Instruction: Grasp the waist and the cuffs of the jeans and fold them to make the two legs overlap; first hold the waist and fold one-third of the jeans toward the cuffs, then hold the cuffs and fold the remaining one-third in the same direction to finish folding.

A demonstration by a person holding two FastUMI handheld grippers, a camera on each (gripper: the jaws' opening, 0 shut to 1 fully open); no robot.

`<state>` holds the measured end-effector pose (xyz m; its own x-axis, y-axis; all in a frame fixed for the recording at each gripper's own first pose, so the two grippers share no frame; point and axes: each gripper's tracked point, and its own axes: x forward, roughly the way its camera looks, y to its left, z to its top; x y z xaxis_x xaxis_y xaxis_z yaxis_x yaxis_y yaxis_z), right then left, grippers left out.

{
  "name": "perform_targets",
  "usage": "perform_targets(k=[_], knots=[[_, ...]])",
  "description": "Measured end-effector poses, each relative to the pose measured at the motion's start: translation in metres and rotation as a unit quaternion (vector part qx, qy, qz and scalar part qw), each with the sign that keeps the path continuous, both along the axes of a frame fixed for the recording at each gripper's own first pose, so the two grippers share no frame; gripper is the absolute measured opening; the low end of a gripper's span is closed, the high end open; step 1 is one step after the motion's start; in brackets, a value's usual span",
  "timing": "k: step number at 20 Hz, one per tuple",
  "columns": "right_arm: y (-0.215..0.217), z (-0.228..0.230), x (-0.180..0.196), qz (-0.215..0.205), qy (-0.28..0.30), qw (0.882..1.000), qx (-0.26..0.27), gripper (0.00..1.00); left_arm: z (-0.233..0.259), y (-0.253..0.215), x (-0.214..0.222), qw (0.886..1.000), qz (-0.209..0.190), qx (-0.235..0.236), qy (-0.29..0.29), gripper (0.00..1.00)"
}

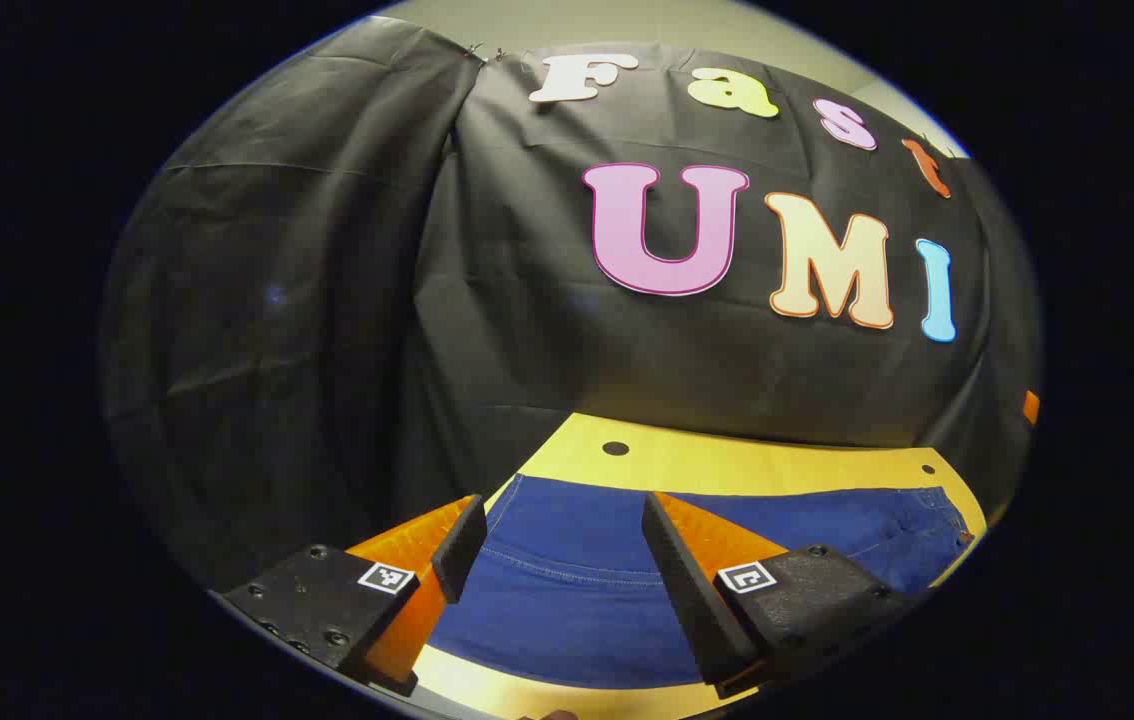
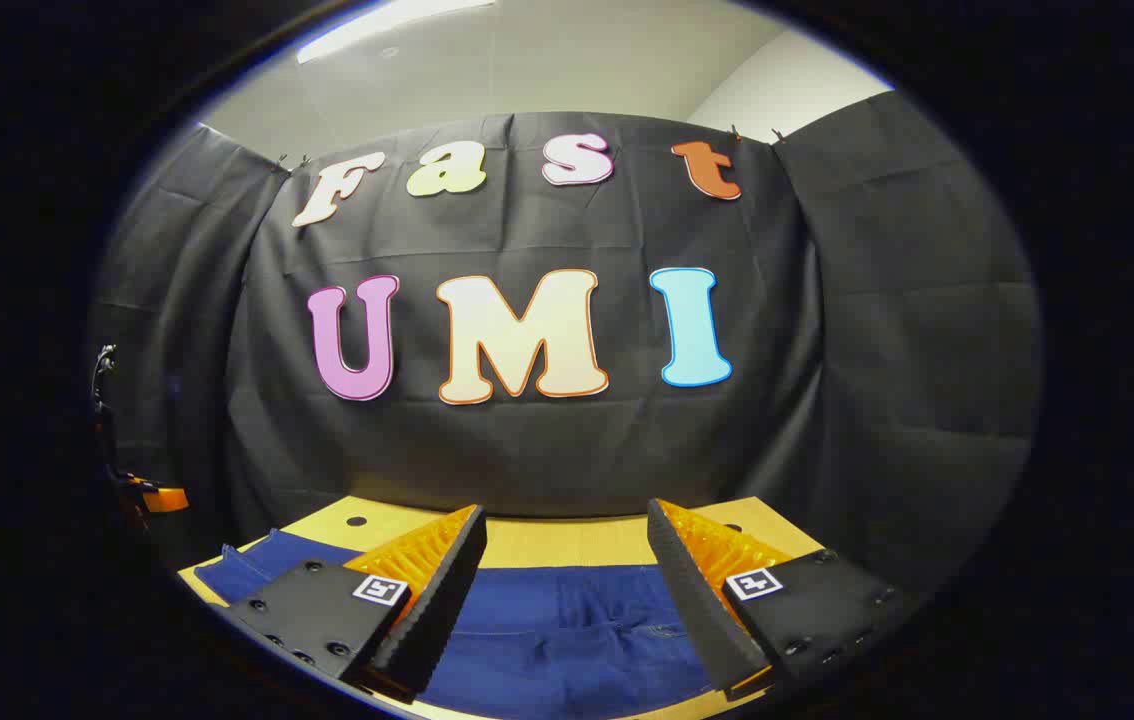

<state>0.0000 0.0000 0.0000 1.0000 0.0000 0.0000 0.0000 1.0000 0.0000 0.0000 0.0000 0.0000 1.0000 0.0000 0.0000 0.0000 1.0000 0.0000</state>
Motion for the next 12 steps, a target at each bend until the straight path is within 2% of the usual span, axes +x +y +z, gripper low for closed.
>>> perform_targets(k=[12], knots=[[0.018,-0.023,0.003,0.016,0.028,0.999,-0.013,0.99,-0.015,-0.036,0.007,0.998,-0.065,0.001,0.019,0.94]])
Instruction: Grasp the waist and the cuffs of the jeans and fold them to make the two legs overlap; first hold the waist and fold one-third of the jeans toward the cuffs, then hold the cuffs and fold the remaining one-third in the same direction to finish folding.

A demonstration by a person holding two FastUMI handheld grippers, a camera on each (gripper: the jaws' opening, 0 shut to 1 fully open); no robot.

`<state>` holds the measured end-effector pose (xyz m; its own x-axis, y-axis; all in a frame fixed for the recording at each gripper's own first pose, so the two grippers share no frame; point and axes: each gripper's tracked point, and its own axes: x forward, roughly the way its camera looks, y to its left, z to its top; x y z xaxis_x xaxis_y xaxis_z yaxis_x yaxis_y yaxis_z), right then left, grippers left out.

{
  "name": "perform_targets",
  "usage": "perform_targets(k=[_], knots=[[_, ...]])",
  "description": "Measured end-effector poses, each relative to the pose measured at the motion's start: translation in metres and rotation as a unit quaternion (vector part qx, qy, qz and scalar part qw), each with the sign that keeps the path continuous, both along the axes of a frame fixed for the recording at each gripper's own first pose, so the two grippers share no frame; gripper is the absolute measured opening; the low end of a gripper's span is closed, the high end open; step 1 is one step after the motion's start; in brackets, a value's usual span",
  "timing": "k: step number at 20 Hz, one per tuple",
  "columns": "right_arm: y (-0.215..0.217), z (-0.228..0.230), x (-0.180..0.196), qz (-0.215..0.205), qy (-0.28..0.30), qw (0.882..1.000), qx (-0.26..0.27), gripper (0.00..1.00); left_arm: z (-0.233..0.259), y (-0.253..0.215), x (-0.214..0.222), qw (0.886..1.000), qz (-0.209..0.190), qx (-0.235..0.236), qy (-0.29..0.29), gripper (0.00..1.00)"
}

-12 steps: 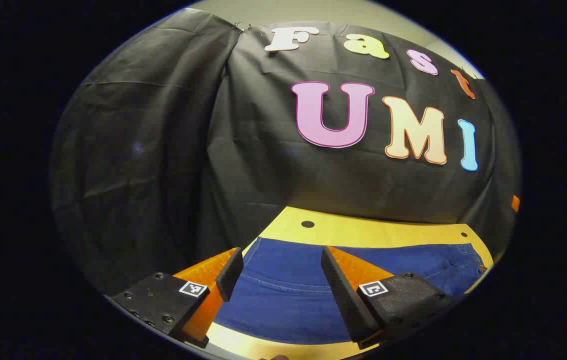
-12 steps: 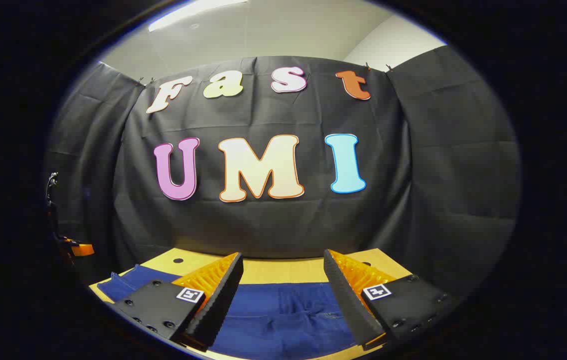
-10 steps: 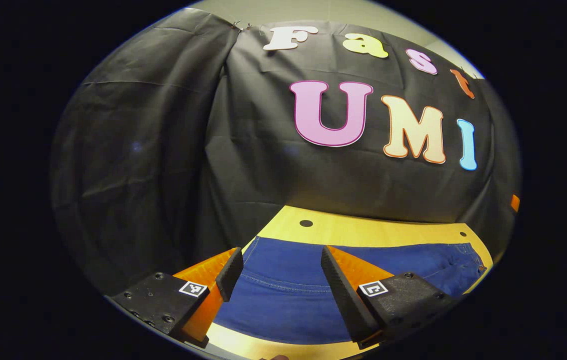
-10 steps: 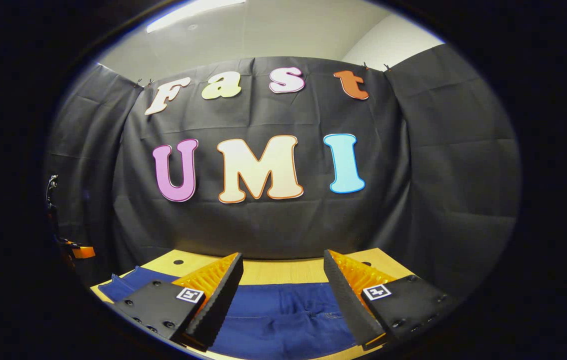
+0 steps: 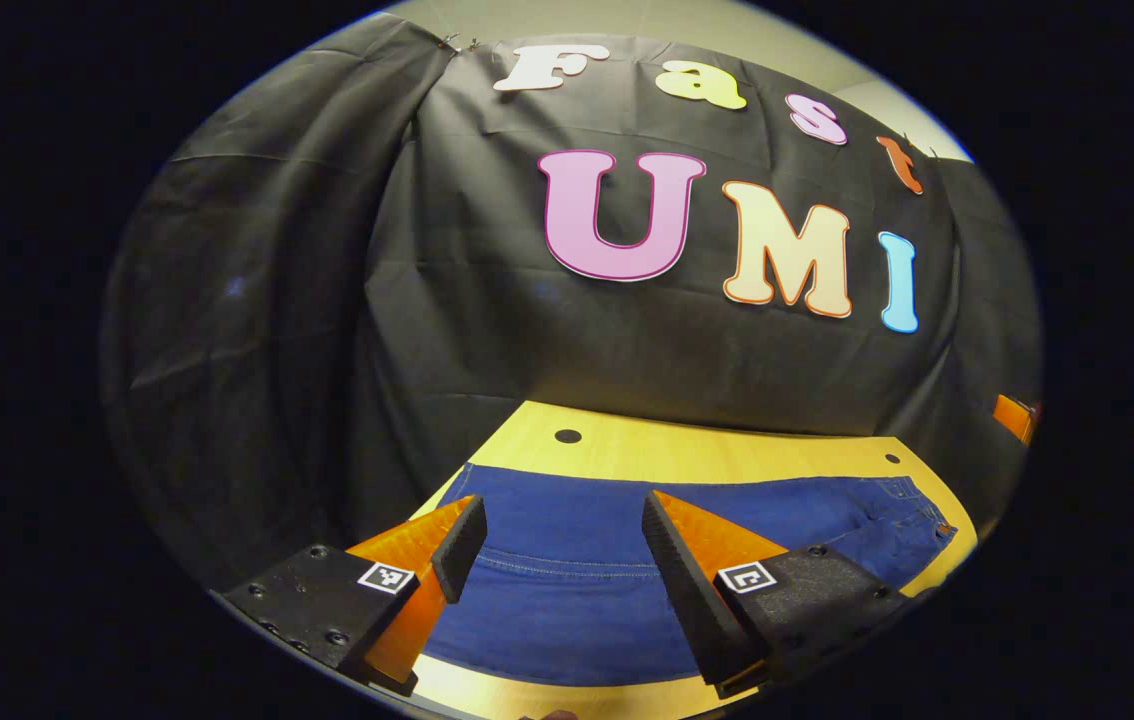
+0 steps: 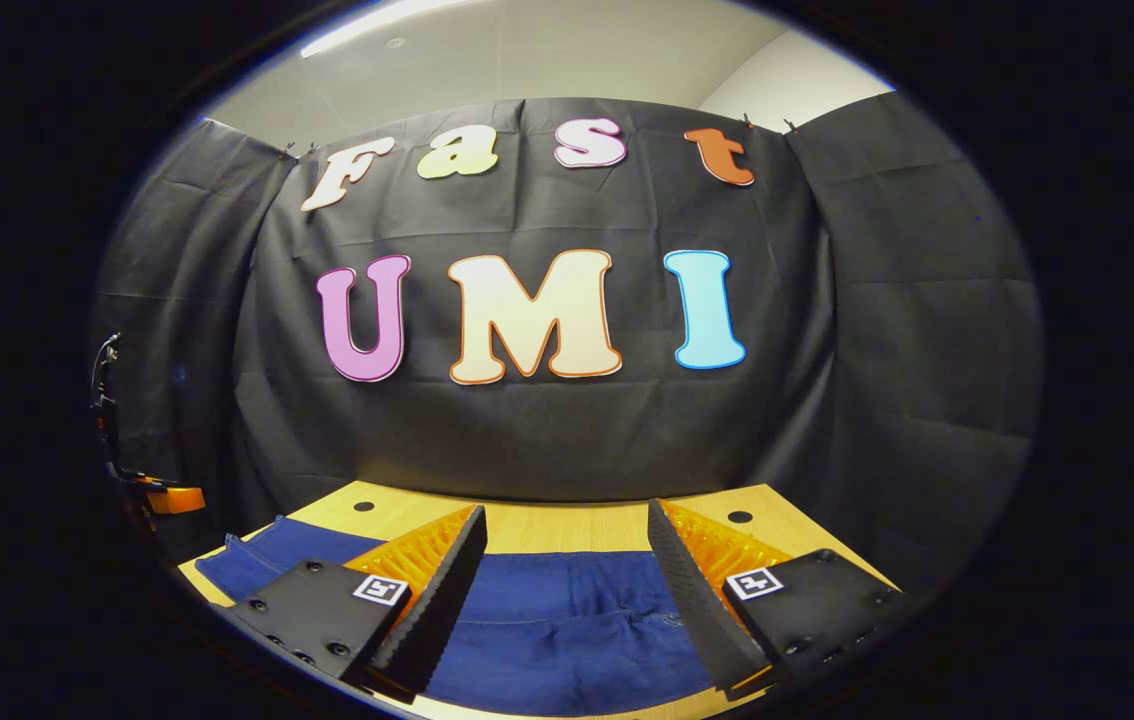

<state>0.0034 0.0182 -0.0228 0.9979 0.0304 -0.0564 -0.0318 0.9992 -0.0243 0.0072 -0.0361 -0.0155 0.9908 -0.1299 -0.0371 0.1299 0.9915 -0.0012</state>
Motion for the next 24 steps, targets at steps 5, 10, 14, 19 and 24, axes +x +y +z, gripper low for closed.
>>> perform_targets(k=[5,10,14,19,24], knots=[[0.004,-0.005,0.0,0.003,0.008,1.0,-0.005,0.99,-0.004,0.004,0.004,1.0,-0.011,0.013,0.008,0.94],[0.006,-0.013,-0.004,0.01,0.025,1.0,-0.01,0.99,-0.026,0.009,0.013,0.99,-0.094,0.098,0.042,0.95],[0.004,-0.023,-0.014,0.011,0.046,0.999,-0.018,0.99,-0.058,0.015,0.008,0.961,-0.196,0.167,0.096,0.95],[0.002,-0.042,-0.032,0.011,0.081,0.996,-0.04,0.99,-0.106,0.058,-0.01,0.9,-0.273,0.278,0.195,0.96],[0.016,-0.055,-0.044,0.029,0.104,0.993,-0.055,0.99,-0.161,0.106,-0.02,0.816,-0.317,0.386,0.291,0.97]])
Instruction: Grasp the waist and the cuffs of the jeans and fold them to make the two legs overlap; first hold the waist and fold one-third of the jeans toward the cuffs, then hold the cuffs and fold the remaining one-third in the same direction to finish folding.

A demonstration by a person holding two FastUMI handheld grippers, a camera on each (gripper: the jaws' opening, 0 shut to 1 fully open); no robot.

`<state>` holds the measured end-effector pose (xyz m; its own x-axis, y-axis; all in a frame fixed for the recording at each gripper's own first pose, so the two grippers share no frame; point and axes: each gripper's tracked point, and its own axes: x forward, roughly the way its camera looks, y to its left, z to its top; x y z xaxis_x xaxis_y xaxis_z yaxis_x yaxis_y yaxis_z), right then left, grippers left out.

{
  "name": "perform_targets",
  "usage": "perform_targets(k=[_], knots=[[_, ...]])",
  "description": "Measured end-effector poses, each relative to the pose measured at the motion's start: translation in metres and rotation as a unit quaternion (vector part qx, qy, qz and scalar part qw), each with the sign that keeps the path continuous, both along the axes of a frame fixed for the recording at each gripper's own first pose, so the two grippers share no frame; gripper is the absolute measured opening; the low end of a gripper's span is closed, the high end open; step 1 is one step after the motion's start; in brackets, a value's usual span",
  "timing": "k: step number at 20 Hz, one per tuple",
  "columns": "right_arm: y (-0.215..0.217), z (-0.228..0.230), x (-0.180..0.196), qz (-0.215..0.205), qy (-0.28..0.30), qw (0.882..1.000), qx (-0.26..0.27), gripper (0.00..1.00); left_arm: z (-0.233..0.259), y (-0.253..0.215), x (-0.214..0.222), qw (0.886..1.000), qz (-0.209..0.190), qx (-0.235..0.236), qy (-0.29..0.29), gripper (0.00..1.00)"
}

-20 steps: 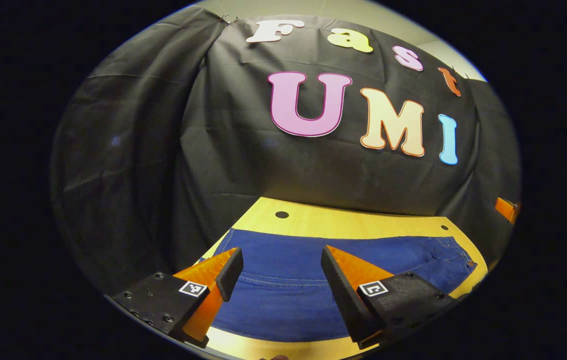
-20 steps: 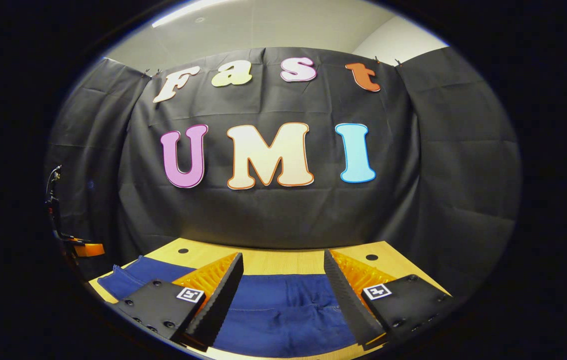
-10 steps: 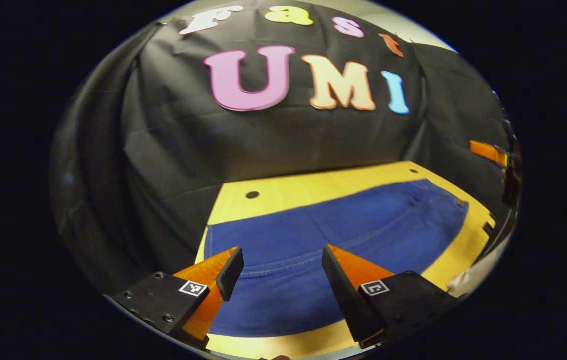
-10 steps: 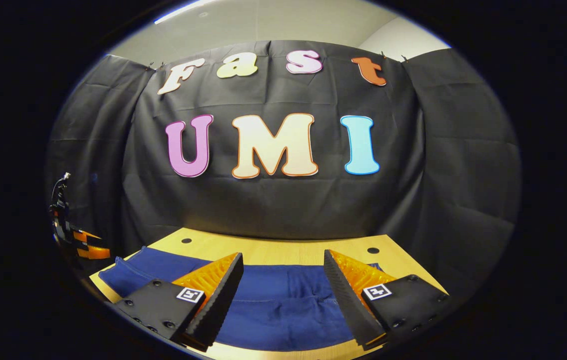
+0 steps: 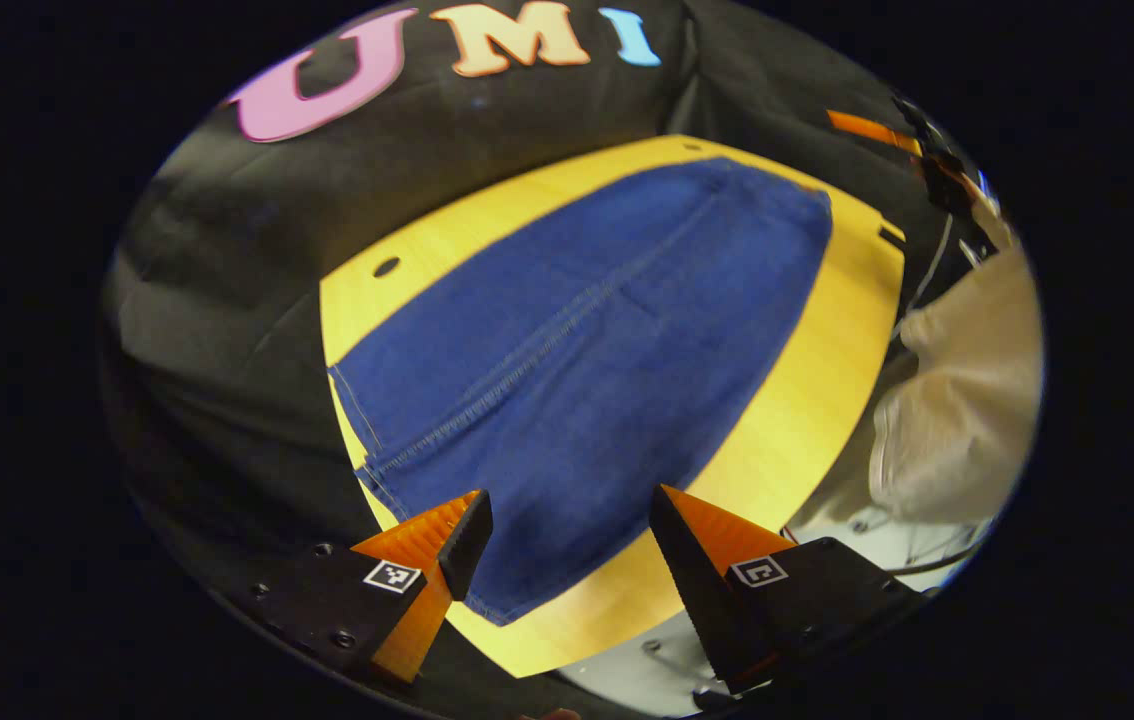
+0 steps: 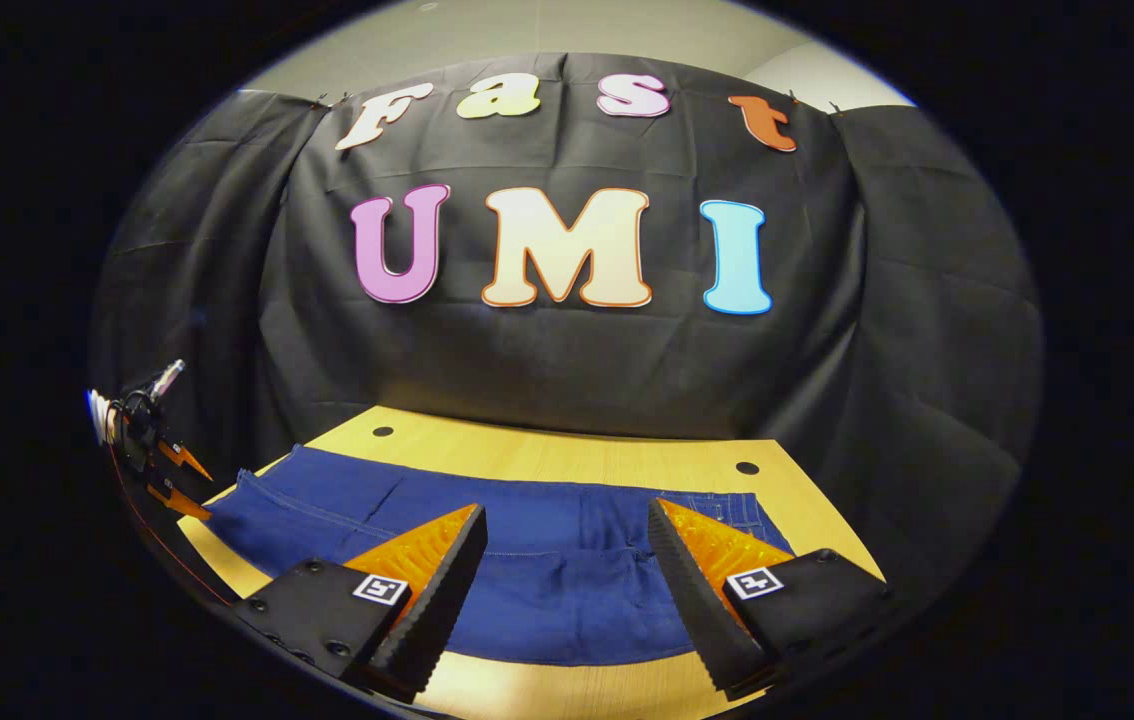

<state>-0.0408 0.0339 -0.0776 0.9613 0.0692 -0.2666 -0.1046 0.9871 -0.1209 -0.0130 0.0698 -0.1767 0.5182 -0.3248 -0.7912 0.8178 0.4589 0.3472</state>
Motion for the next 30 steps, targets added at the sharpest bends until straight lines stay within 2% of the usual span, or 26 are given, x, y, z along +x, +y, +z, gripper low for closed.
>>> perform_targets(k=[3,4,6,7,9,17,19,20,21,24,25,28,30], knots=[[0.007,-0.003,-0.002,0.005,0.003,1.0,0.001,0.99,-0.022,0.026,-0.004,0.997,-0.019,0.073,0.035,0.96],[0.007,-0.005,-0.003,0.005,0.006,1.0,0.001,0.99,-0.027,0.032,-0.005,0.995,-0.018,0.083,0.048,0.9],[0.007,-0.009,-0.006,0.004,0.01,1.0,-0.005,0.99,-0.044,0.041,-0.008,0.993,-0.016,0.099,0.071,1.0],[0.005,-0.01,-0.007,0.002,0.011,1.0,-0.008,0.99,-0.048,0.043,-0.007,0.992,-0.014,0.101,0.076,0.95],[0.002,-0.016,-0.009,-0.001,0.016,1.0,-0.014,0.99,-0.053,0.047,-0.006,0.991,-0.006,0.109,0.083,0.94],[-0.002,-0.024,-0.006,-0.005,0.031,0.999,-0.021,0.99,-0.061,0.051,0.003,0.985,-0.011,0.136,0.104,0.9],[-0.005,-0.026,-0.004,-0.009,0.035,0.999,-0.021,0.99,-0.065,0.05,-0.001,0.983,-0.005,0.131,0.125,0.89],[-0.006,-0.029,-0.004,-0.01,0.039,0.999,-0.02,0.99,-0.064,0.052,0.0,0.982,0.004,0.135,0.134,0.85],[-0.006,-0.032,-0.004,-0.009,0.042,0.999,-0.019,0.99,-0.065,0.052,0.003,0.981,0.005,0.137,0.14,0.88],[-0.005,-0.04,-0.001,-0.008,0.05,0.998,-0.026,0.99,-0.065,0.051,0.003,0.975,-0.021,0.172,0.138,0.88],[-0.004,-0.041,-0.001,-0.006,0.051,0.998,-0.027,0.99,-0.064,0.051,0.002,0.974,-0.019,0.176,0.14,0.84],[0.0,-0.043,0.001,-0.003,0.053,0.998,-0.024,0.99,-0.065,0.051,0.004,0.97,-0.008,0.192,0.15,0.83],[0.0,-0.044,0.0,-0.006,0.054,0.998,-0.018,0.99,-0.062,0.052,0.009,0.968,-0.007,0.201,0.149,0.7]])
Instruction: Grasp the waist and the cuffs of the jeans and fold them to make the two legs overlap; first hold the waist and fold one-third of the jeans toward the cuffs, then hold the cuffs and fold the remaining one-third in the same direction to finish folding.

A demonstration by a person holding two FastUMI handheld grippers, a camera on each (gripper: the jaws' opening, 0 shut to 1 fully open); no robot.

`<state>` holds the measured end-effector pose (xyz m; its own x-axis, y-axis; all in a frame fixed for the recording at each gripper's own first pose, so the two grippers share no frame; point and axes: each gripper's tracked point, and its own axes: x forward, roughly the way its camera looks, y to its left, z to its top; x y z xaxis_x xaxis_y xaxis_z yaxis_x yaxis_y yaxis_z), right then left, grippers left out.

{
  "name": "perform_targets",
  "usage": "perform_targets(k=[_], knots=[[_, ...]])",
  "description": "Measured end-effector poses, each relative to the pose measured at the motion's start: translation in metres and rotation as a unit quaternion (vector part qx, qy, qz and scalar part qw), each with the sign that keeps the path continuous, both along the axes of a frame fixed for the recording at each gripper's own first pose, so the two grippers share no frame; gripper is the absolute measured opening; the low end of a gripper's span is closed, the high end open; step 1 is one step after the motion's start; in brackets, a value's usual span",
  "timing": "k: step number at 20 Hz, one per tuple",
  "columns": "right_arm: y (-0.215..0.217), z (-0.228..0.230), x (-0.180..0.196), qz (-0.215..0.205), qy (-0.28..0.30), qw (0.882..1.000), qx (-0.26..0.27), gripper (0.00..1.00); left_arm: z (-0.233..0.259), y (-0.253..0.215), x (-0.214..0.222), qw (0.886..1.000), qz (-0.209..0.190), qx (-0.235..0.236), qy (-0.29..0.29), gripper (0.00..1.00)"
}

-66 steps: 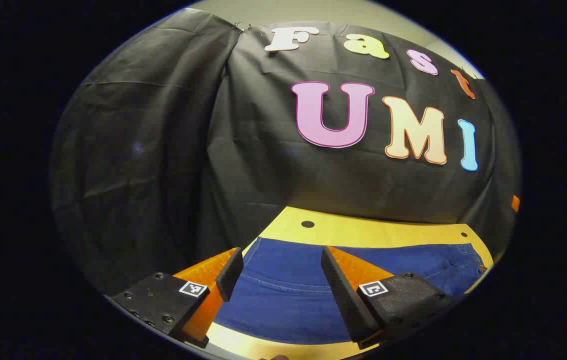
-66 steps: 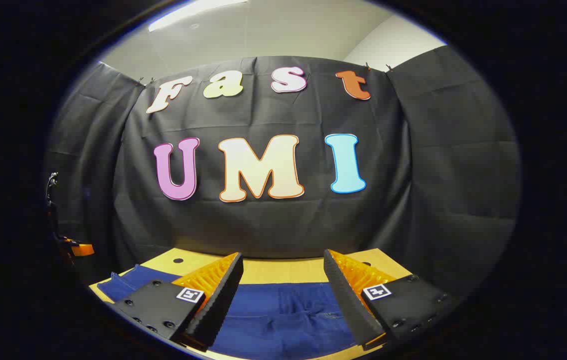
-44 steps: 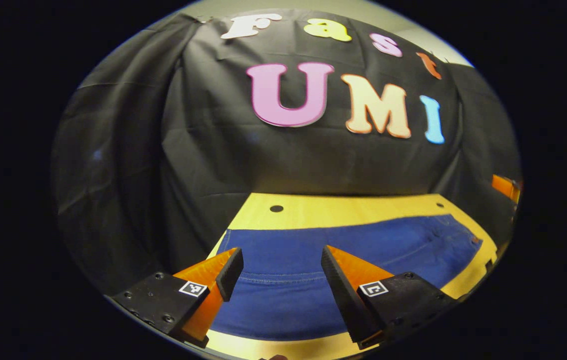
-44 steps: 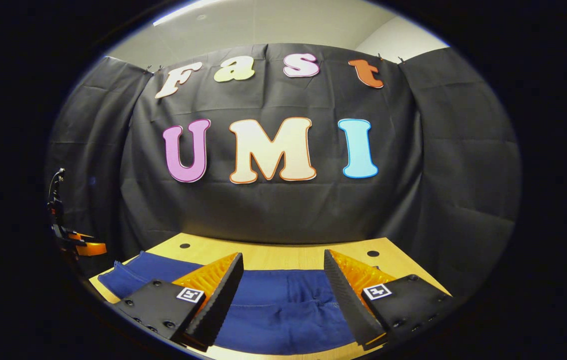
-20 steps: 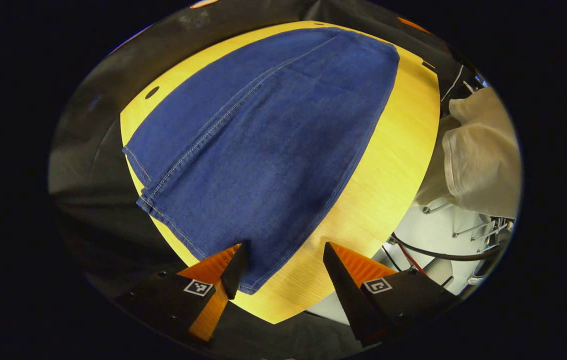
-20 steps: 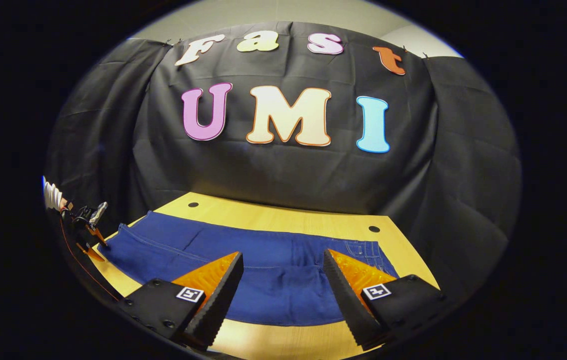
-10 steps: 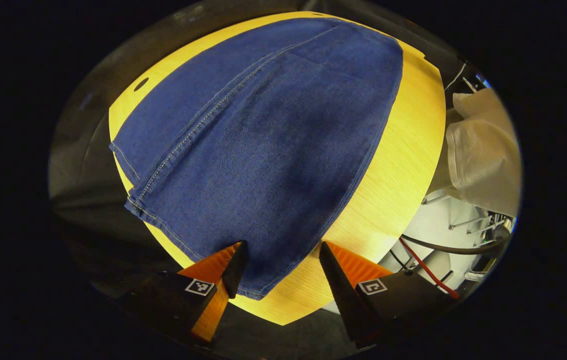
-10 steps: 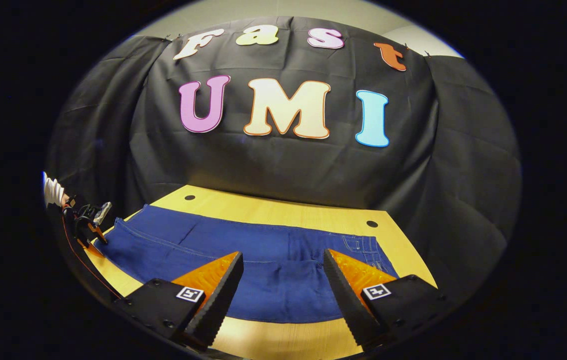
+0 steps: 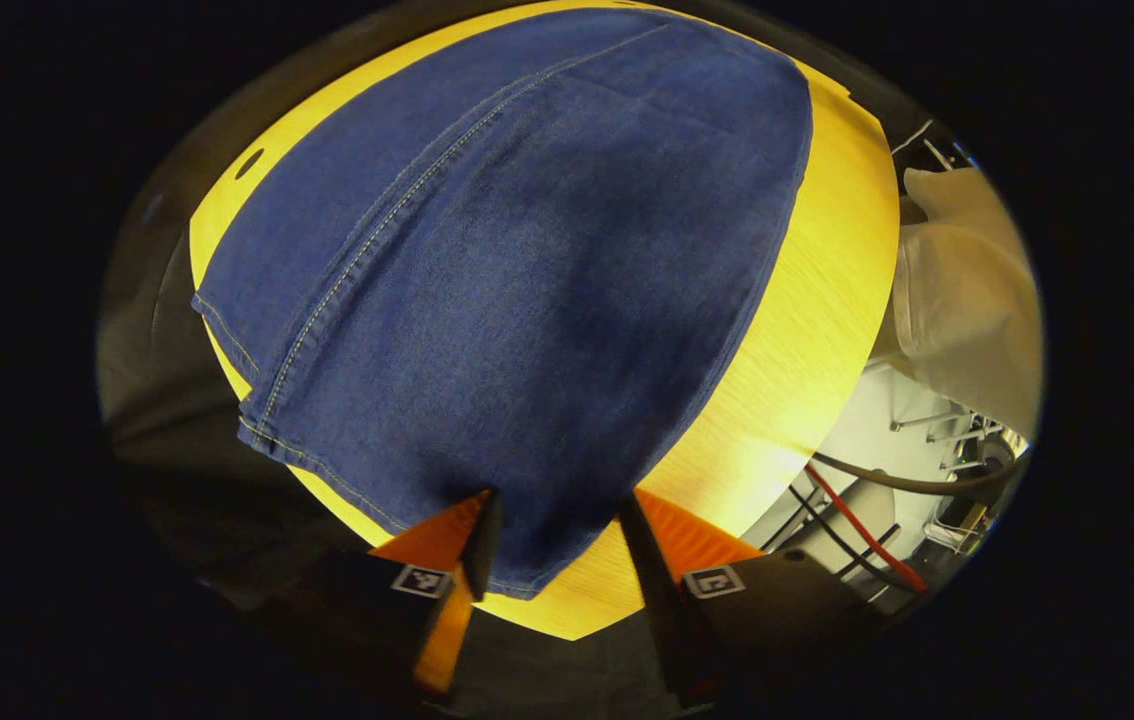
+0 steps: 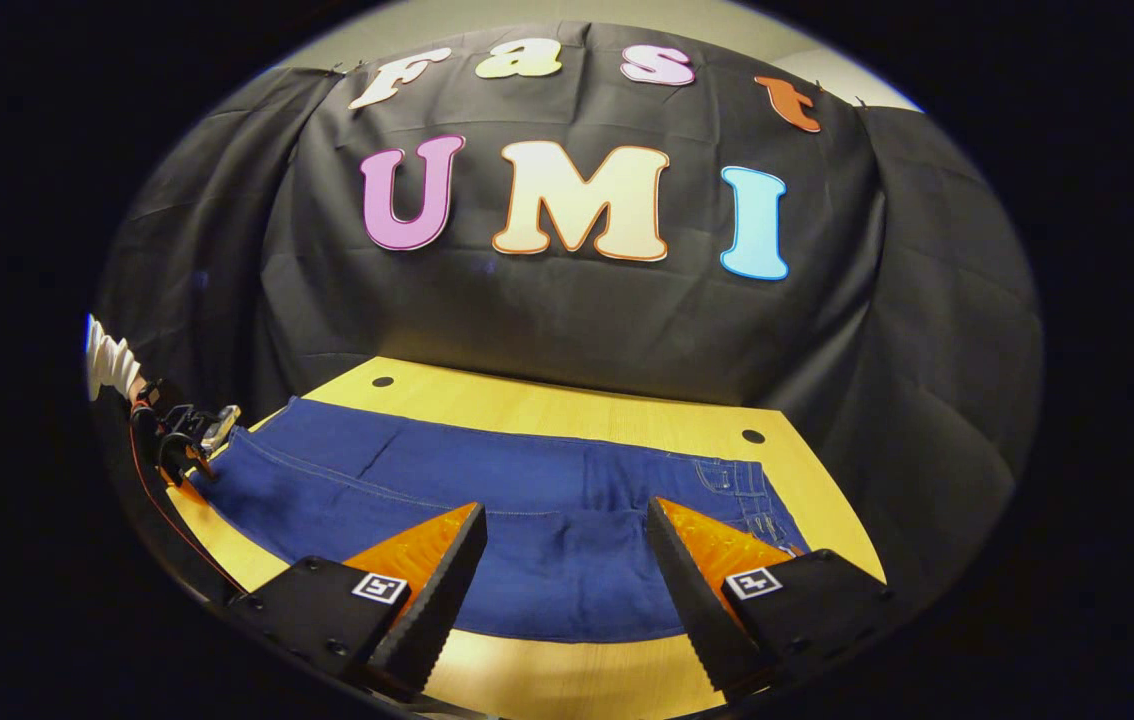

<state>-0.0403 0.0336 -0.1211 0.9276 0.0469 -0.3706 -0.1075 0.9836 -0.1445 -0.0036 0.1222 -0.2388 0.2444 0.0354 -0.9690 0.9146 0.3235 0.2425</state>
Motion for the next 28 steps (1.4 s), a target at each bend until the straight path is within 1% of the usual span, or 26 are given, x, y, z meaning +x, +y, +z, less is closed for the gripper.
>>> perform_targets(k=[1,2,3,4,5,7,10,13,15,17,19,21,24,26,28], knots=[[0.0,-0.001,-0.001,-0.003,-0.001,1.0,0.005,0.99,0.001,0.0,0.003,1.0,0.0,0.002,-0.002,0.52],[0.0,-0.001,-0.001,-0.006,-0.002,1.0,0.009,0.99,0.001,-0.002,0.006,1.0,0.0,-0.002,-0.006,0.46],[-0.001,-0.001,-0.001,-0.009,-0.003,1.0,0.01,0.99,0.003,-0.004,0.009,1.0,-0.002,-0.006,-0.011,0.27],[-0.002,-0.001,-0.001,-0.011,-0.004,1.0,0.011,0.99,0.005,-0.005,0.011,1.0,-0.005,-0.012,-0.015,0.21],[-0.002,-0.001,-0.001,-0.011,-0.005,1.0,0.012,0.99,0.005,-0.009,0.012,1.0,-0.006,-0.02,-0.021,0.11],[0.001,-0.005,0.001,-0.005,0.001,1.0,0.023,0.99,0.007,-0.011,0.01,0.999,0.012,-0.03,-0.029,0.01],[0.011,-0.015,0.003,0.018,0.011,0.999,0.034,0.99,0.008,-0.01,0.011,0.998,0.027,-0.036,-0.037,0.0],[0.013,-0.04,0.006,0.056,0.05,0.996,0.037,0.99,0.008,-0.007,0.006,0.998,0.037,-0.027,-0.032,0.0],[-0.003,-0.058,0.015,0.08,0.079,0.994,0.008,0.99,0.006,-0.007,0.006,0.999,0.043,-0.016,-0.028,0.0],[-0.032,-0.076,0.02,0.101,0.115,0.988,-0.025,1.0,0.007,-0.005,0.006,0.999,0.046,-0.004,-0.026,0.0],[-0.063,-0.096,0.022,0.13,0.159,0.976,-0.068,0.99,0.006,-0.005,0.006,0.998,0.058,0.008,-0.024,0.0],[-0.095,-0.118,0.019,0.16,0.208,0.958,-0.116,0.99,0.007,-0.005,0.006,0.997,0.069,0.015,-0.023,0.0],[-0.134,-0.147,0.011,0.209,0.276,0.92,-0.183,1.0,0.006,-0.005,0.007,0.996,0.084,0.018,-0.028,0.0],[-0.15,-0.166,0.004,0.239,0.311,0.897,-0.206,1.0,0.006,-0.005,0.007,0.995,0.091,0.022,-0.029,0.0],[-0.168,-0.18,0.001,0.257,0.336,0.873,-0.244,0.99,0.006,-0.005,0.007,0.995,0.093,0.028,-0.028,0.0]])
